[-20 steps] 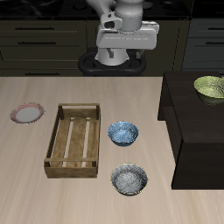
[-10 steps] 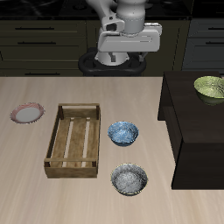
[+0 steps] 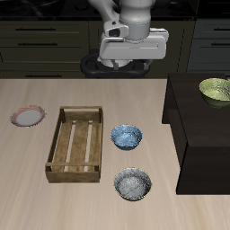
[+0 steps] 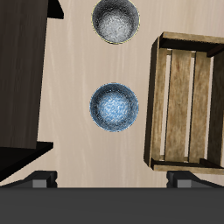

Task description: Place the black bowl on the plate

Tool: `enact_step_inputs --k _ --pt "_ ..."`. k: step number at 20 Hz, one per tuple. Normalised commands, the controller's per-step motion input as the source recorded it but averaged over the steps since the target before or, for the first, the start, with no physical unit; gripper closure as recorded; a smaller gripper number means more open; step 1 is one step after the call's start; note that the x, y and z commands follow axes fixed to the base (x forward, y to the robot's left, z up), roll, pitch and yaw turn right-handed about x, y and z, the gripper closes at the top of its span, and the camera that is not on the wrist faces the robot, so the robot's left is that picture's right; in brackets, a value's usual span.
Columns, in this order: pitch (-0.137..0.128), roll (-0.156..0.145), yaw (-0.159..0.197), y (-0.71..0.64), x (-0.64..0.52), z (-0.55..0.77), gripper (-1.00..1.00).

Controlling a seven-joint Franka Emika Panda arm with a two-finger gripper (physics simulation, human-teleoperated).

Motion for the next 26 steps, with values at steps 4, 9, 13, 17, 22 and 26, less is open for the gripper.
enact_step_inputs --k 4,9,13,17,22,26 --pt "-0.011 -0.035 -0.004 -0.07 0.29 0.07 -1.0" --pt "-0.011 -0.04 -0.009 -0.12 0.29 0.05 -1.0" --pt "-0.008 -0.037 -0.009 -0.18 0.34 0.02 -1.0" --pt "-0.02 -0.064 -0.01 -0.34 0.47 0.12 -1.0" --pt "0.014 -0.032 -0.035 -0.31 0.35 0.09 -1.0" --pt "-0.023 -0.023 0.055 -0.19 0.23 0.08 -1.0"
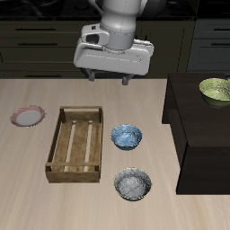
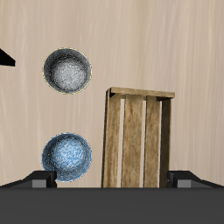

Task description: Place the black bowl on the plate

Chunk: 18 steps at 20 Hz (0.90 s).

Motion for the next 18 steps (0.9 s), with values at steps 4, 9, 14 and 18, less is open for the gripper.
enact_step_inputs --k 4,9,14,18 --pt "-0.013 0.051 0.036 -0.06 0.2 0.08 -1.0" --pt "-0.016 0.06 0.024 0.04 0.27 0.13 -1.0" --pt "-0.001 0.018 0.008 0.07 0.22 0.12 -1.0" --pt "-0.007 -0.007 -0.021 0.11 0.24 0.08 -1.0"
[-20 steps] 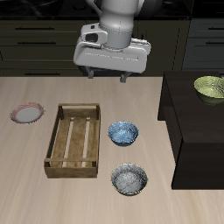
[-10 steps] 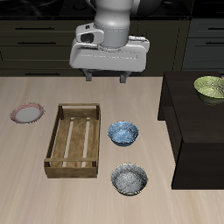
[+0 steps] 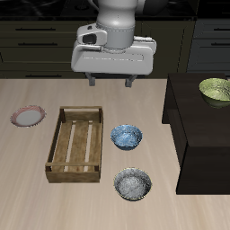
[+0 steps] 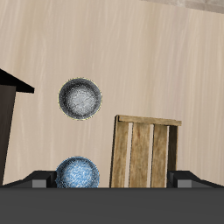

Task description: Place the black bowl on the plate

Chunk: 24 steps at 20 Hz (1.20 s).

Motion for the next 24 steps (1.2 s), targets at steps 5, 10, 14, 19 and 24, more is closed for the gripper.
enact_step_inputs --k 5,10,14,19,24 --pt "-0.003 0.02 -0.013 0.21 0.21 0.06 -1.0" --pt "-0.035 0.002 0.005 0.07 0.25 0.14 -1.0" --pt "-0.003 -0.033 0.02 -0.08 0.33 0.02 -1.0" --pt "-0.013 0.002 0.001 -0.06 0.2 0.05 -1.0" --pt "-0.035 -0.001 -0.006 -0.03 0.15 0.05 -1.0"
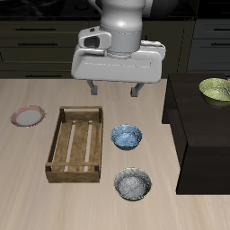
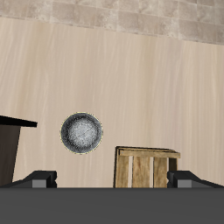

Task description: Place the black bowl on the plate

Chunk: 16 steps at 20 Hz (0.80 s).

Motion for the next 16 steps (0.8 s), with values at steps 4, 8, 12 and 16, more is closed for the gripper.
enact_step_inputs --k 4,8,12,16 --pt "-0.028 -0.015 0.011 -0.08 0.22 -0.03 -1.0" --pt "-0.016 -0.008 -0.001 -0.05 0.26 -0.12 -1.0" --pt "-0.002 0.002 0.055 0.08 0.2 -0.14 -1.0" --pt "0.029 0.017 0.028 0.11 0.04 -0.22 -1.0"
